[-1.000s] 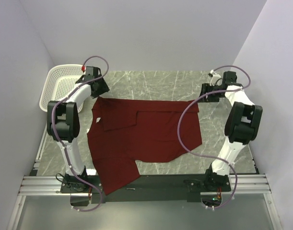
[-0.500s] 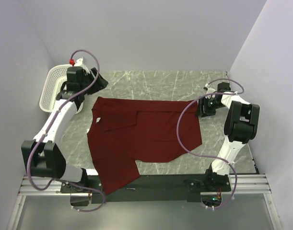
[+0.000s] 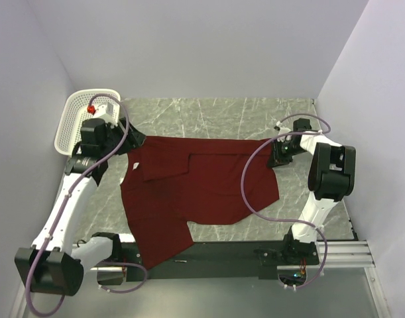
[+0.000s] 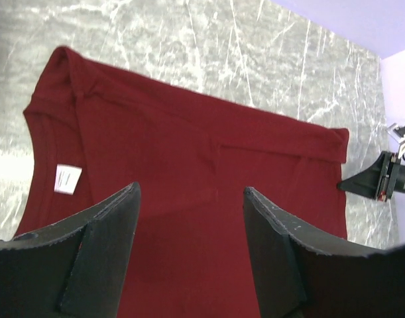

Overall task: Fold and stack the t-shirts
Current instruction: Fold the tshirt

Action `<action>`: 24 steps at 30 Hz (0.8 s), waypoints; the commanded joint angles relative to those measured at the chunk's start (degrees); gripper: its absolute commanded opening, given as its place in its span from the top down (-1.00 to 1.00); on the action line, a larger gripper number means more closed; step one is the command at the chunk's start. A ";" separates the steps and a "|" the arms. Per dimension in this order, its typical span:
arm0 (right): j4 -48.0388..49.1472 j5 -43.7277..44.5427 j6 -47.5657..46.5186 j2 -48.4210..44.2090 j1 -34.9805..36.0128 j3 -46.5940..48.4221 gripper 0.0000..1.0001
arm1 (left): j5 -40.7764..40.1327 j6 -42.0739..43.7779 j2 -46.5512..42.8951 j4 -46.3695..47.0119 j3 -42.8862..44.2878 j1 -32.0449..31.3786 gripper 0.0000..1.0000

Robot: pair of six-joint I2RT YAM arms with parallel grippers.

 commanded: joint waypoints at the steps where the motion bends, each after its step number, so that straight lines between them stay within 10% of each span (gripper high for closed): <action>1: -0.26 4.59 1.58 -0.60 -0.37 -1.56 0.61 | 0.55 0.75 -3.27 -1.61 -1.29 0.09 -0.38; 4: 0.80 7.49 2.80 -1.91 -1.07 -1.91 1.00 | 0.37 1.10 -5.46 -3.01 -1.73 0.09 -0.39; 17: 0.54 12.34 1.93 -5.09 -6.16 -0.25 1.00 | 2.31 -0.13 -8.90 -3.37 -3.14 0.09 -0.40; 24: -1.40 10.67 -0.88 -5.60 -7.05 6.43 0.11 | 4.50 0.14 -7.31 -3.02 -4.81 0.09 -0.39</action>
